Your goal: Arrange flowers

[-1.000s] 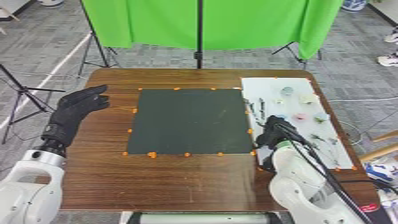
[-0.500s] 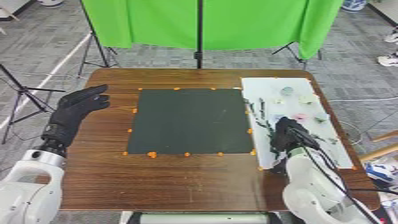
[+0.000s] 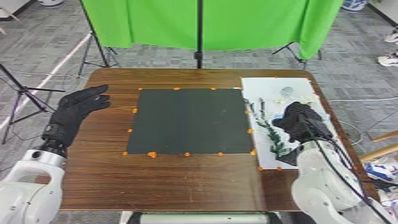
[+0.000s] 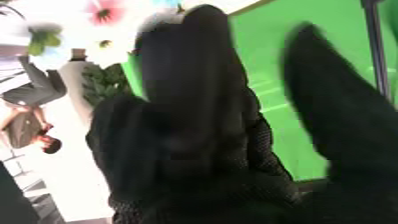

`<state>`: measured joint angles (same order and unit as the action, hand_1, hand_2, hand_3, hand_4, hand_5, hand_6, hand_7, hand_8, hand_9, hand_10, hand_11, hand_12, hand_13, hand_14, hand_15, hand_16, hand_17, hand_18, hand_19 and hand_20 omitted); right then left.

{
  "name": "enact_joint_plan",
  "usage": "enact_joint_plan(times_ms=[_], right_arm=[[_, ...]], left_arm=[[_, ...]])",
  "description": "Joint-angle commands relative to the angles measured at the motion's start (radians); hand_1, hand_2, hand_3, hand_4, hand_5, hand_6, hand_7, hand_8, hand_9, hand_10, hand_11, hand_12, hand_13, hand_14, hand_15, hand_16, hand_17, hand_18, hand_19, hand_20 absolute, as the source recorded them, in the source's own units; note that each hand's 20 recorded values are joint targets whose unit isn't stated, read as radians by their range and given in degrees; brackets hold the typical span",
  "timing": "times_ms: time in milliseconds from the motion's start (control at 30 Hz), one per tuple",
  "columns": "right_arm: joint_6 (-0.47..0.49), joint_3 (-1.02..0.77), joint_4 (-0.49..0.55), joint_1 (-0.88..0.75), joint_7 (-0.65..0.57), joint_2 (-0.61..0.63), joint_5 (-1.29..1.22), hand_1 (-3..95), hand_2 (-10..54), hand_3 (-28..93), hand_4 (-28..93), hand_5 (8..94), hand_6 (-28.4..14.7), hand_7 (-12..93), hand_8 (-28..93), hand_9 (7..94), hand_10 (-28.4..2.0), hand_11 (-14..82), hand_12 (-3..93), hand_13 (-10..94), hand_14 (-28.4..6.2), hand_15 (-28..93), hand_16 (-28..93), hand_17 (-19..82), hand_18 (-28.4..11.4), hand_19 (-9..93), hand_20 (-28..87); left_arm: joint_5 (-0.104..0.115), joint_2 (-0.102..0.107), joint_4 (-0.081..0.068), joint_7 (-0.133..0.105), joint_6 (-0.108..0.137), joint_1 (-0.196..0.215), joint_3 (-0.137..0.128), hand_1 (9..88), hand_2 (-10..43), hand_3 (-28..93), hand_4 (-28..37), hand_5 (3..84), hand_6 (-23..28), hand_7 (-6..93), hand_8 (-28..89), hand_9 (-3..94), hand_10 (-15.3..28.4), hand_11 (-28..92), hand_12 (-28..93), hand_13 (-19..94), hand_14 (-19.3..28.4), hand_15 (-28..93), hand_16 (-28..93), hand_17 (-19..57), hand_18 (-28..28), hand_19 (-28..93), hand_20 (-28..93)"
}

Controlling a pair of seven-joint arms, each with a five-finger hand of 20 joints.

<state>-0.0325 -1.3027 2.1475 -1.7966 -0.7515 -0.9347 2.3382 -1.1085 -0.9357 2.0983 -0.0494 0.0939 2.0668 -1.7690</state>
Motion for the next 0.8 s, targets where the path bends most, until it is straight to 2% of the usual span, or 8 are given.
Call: enact_joint_plan(times_ms=[33,167,300,400,467,600,733,800], right_arm=[[-0.048,-0.073,0.088,-0.096,0.055,0.035,-0.049,17.5,-8.8,54,-8,49.8,-8.8,4,-5,52.5,-22.6,5.4,12.5,86,-11.2,33,27,61,-12.6,83,36],[0.021,-0.129,0.140,-0.124,0.100,0.027,-0.165,9.5,-6.8,51,-12,35.3,-5.6,-1,-5,34.5,-23.5,1.7,6.5,78,-18.2,23,22,57,-16.6,73,30],[0.030,-0.138,0.149,-0.132,0.132,0.027,-0.158,4.6,-6.3,52,-14,29.1,-5.3,-1,-5,28.4,-22.8,0.2,5.7,34,-27.9,7,9,23,-27.9,15,16],[0.026,-0.136,0.145,-0.133,0.137,0.030,-0.147,2.8,-6.2,54,-15,27.7,-6.2,-1,-5,24.4,-23.6,-1.2,5.1,13,-24.2,-3,7,-2,-28.4,11,5],[-0.005,-0.128,0.140,-0.135,0.142,0.034,-0.131,2.6,-5.5,55,-14,26.8,-6.6,-2,-5,21.4,-23.4,-2.2,5.0,8,-23.3,-6,7,-7,-28.4,11,3],[-0.081,-0.100,0.125,-0.129,0.138,0.036,-0.080,6.5,-8.4,58,-14,28.5,-7.6,-1,-5,22.2,-22.3,-1.9,5.8,11,-23.8,-6,8,0,-28.4,12,4],[-0.048,-0.076,0.114,-0.125,0.106,0.032,-0.003,19.3,-9.5,61,-15,35.5,-12.3,1,-6,36.1,-23.9,2.4,7.9,38,-25.0,9,4,32,-23.9,15,17],[0.002,-0.068,0.109,-0.127,0.103,0.030,0.025,22.4,-9.5,61,-16,39.0,-14.7,1,-6,40.9,-24.2,3.4,8.5,45,-23.8,11,4,39,-21.4,14,25]], left_arm=[[0.005,-0.005,-0.001,0.004,-0.011,0.006,-0.001,31.6,0.1,60,-17.3,43.9,5.8,9.7,-5,42.3,15.3,18,13,36,19.8,22,-1,8.3,13.5,15,16],[0.003,-0.005,-0.003,0.005,-0.015,0.004,0.003,31.3,0.0,60,-17.5,43.9,5.8,9.7,-5,42.3,15.3,18,13,36,19.9,22,-1,8.3,13.5,15,16],[0.001,-0.007,-0.001,0.005,-0.017,0.008,-0.001,31.2,0.0,60,-17.7,43.9,5.8,9.7,-5,42.3,15.2,18,13,36,19.9,22,-1,8.0,13.3,15,16],[0.000,-0.006,-0.001,0.004,-0.014,0.008,-0.002,31.1,-0.1,60,-17.7,43.9,5.7,9.7,-5,42.3,15.3,18,13,36,19.9,22,-1,7.4,12.9,14,16],[0.000,-0.007,0.000,0.002,-0.013,0.009,-0.004,31.0,-0.1,60,-17.7,43.9,5.7,9.7,-5,42.3,15.4,18,13,36,19.9,22,-1,6.9,12.5,13,15],[-0.001,-0.007,0.000,0.003,-0.013,0.010,-0.003,31.1,-0.2,60,-17.7,44.0,5.8,9.7,-5,42.3,15.3,18,13,36,19.9,22,-1,6.6,12.2,12,15],[-0.004,-0.005,0.003,0.004,-0.014,0.013,-0.006,31.1,-0.3,60,-17.6,44.0,5.7,9.7,-5,42.4,15.3,18,13,36,19.9,22,-1,6.5,12.1,12,15],[-0.004,-0.005,0.006,0.005,-0.012,0.017,-0.008,31.1,-0.4,60,-17.5,44.0,5.7,9.8,-5,42.4,15.3,18,13,36,19.9,22,-1,6.5,12.1,12,16]])
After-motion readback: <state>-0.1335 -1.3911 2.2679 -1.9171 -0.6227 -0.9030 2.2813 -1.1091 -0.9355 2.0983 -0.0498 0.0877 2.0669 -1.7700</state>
